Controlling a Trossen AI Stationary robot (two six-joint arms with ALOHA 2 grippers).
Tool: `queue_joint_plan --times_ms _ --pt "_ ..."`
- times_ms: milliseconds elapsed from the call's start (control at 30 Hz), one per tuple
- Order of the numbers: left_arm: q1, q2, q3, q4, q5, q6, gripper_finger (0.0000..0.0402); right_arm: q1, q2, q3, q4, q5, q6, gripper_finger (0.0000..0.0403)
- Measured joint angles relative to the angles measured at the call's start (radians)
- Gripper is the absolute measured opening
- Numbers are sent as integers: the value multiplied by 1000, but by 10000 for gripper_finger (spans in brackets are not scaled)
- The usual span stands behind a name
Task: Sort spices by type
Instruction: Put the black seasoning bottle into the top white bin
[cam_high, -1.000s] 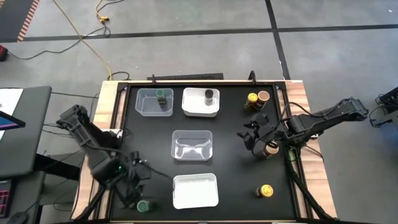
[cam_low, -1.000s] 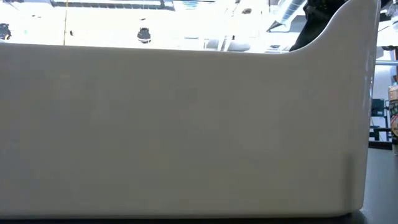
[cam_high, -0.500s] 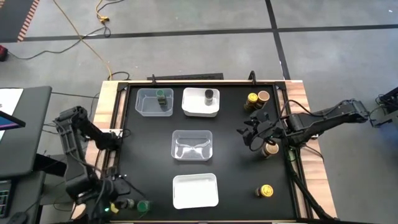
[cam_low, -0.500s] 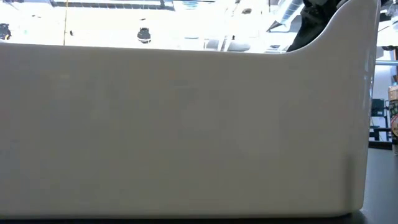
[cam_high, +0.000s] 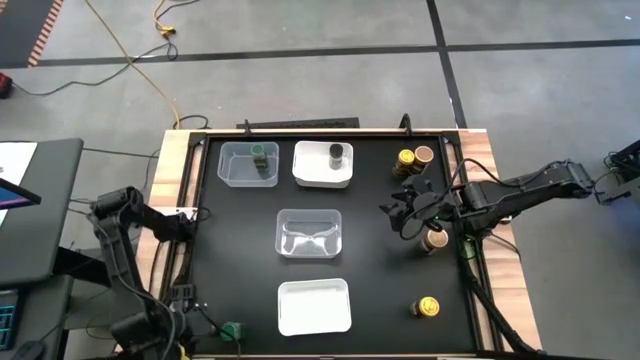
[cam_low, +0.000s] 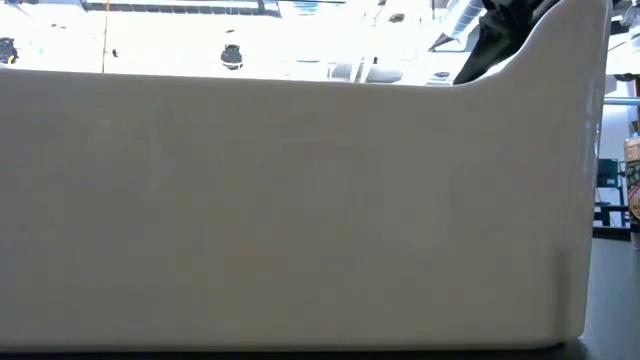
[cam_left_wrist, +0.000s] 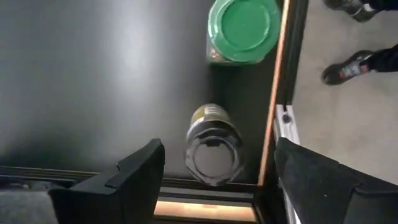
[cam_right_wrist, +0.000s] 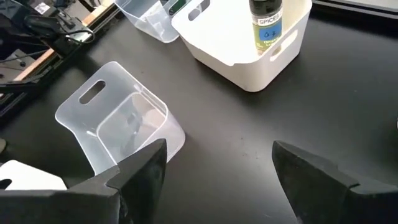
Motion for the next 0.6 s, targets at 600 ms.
queue_joint_plan --times_ms 600 --pt "0 -7 -140 132 19 45 290 0 0 0 12 0 50 317"
